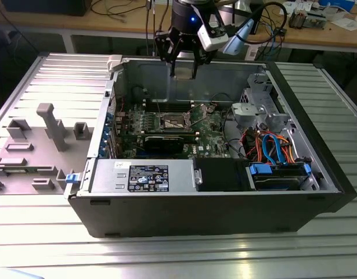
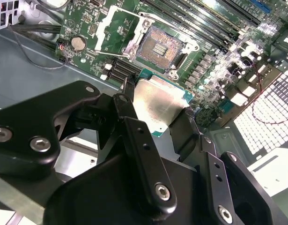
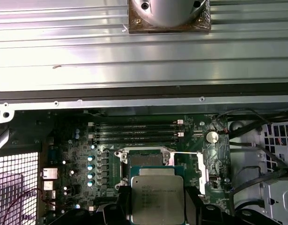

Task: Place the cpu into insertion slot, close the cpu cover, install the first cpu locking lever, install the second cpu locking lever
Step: 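Place the cpu into insertion slot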

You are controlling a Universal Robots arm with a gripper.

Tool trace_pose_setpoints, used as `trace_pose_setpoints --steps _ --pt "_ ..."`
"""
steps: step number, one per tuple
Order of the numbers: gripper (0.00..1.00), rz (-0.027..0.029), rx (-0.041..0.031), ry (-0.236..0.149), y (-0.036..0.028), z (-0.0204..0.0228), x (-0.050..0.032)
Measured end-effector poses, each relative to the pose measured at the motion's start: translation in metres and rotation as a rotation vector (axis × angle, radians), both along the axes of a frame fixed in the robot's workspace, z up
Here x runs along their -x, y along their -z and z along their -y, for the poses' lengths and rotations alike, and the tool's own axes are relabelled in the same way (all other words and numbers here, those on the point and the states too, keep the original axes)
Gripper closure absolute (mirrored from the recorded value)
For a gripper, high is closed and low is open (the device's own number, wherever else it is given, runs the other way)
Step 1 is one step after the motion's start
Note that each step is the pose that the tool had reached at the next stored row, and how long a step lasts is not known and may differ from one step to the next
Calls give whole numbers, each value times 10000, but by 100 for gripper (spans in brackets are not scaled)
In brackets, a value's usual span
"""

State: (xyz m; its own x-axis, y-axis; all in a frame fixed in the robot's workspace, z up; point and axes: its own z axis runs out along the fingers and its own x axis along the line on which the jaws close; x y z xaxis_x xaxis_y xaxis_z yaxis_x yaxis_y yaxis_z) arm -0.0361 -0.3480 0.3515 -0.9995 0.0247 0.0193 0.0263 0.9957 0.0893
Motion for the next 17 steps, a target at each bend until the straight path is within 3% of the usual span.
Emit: trace_pose_setpoints --steps 17 --pt "45 0 0 0 38 1 0"
